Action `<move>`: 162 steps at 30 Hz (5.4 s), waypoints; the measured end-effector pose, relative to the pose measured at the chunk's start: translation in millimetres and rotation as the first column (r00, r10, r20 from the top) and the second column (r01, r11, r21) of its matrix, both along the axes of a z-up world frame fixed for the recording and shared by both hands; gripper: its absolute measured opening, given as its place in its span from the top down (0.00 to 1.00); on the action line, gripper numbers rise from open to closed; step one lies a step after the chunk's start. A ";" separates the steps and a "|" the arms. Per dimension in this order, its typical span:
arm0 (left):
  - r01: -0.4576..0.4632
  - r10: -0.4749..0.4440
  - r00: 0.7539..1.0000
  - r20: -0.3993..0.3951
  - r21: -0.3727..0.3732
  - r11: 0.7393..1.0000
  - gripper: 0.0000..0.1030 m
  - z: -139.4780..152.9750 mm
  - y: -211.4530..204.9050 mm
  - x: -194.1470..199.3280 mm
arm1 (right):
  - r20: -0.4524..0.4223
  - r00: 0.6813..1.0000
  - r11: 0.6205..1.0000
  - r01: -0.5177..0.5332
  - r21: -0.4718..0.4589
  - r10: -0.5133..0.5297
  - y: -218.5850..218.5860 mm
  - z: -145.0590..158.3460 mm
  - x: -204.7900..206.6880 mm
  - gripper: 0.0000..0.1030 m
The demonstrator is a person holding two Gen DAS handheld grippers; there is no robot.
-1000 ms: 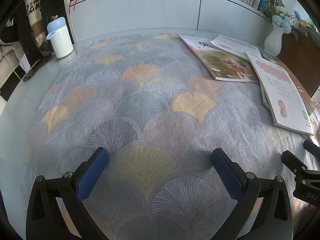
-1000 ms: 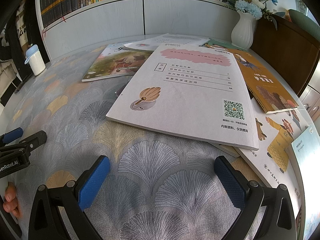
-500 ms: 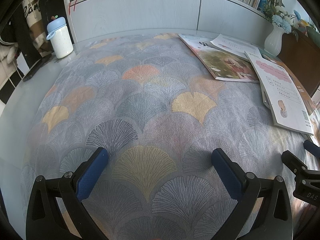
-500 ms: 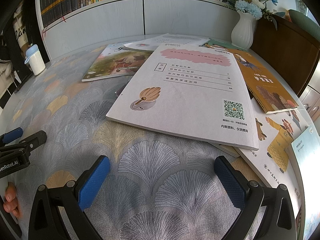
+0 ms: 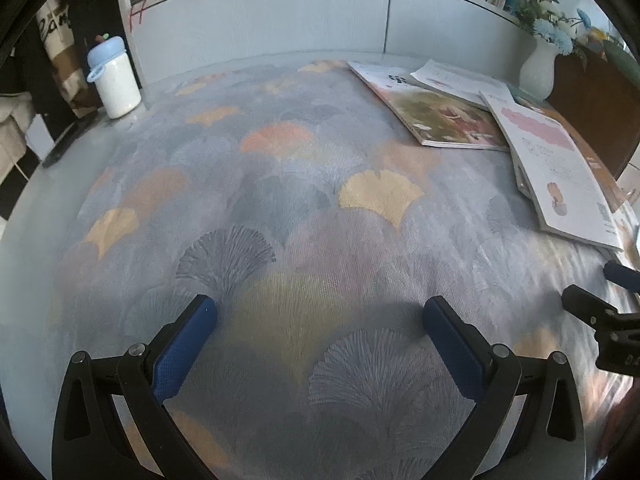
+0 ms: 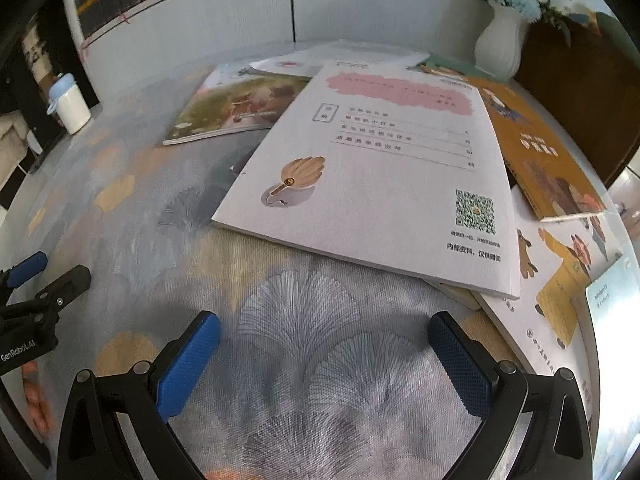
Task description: Organize books
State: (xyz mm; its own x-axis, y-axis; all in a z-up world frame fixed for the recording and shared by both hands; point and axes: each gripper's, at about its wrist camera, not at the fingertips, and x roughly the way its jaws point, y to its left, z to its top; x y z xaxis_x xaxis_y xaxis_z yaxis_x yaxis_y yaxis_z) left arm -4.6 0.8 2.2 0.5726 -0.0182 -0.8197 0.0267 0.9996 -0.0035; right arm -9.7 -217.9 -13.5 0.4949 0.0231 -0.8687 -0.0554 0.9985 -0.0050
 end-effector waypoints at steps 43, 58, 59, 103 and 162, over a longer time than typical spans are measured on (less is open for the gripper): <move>0.248 -0.233 0.963 0.135 -0.109 0.962 0.01 147.1 -26.2 46.4 | 0.195 0.972 0.988 0.108 0.110 -0.128 -71.7 125.4 -9.3 0.00; 0.389 -0.382 0.921 0.079 -0.133 0.911 0.01 136.5 -78.1 51.1 | 0.238 0.961 0.984 0.112 0.137 -0.142 -103.6 153.0 -10.7 0.00; 0.403 -0.397 0.915 0.070 -0.128 0.906 0.00 134.4 -77.7 52.0 | 0.243 0.959 0.984 0.116 0.134 -0.146 -102.5 156.2 -12.2 0.00; 0.413 -0.476 0.856 -0.202 -0.286 0.865 0.02 36.4 -138.8 117.3 | -0.054 0.967 0.922 0.254 0.292 -0.249 -135.3 42.9 32.5 0.00; -0.046 0.025 0.989 -0.145 -0.141 0.989 0.18 88.1 142.3 -7.7 | 0.035 0.903 0.772 -0.385 0.506 0.427 125.3 105.1 29.8 0.76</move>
State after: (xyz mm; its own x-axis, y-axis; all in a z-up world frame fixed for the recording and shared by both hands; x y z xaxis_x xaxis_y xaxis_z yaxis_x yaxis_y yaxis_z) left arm -12.3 143.1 90.3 0.4521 -0.1236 -0.8833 -0.0195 0.9887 -0.1483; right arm 20.0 -92.5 91.6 0.2740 0.6384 -0.7193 -0.4352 0.7492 0.4993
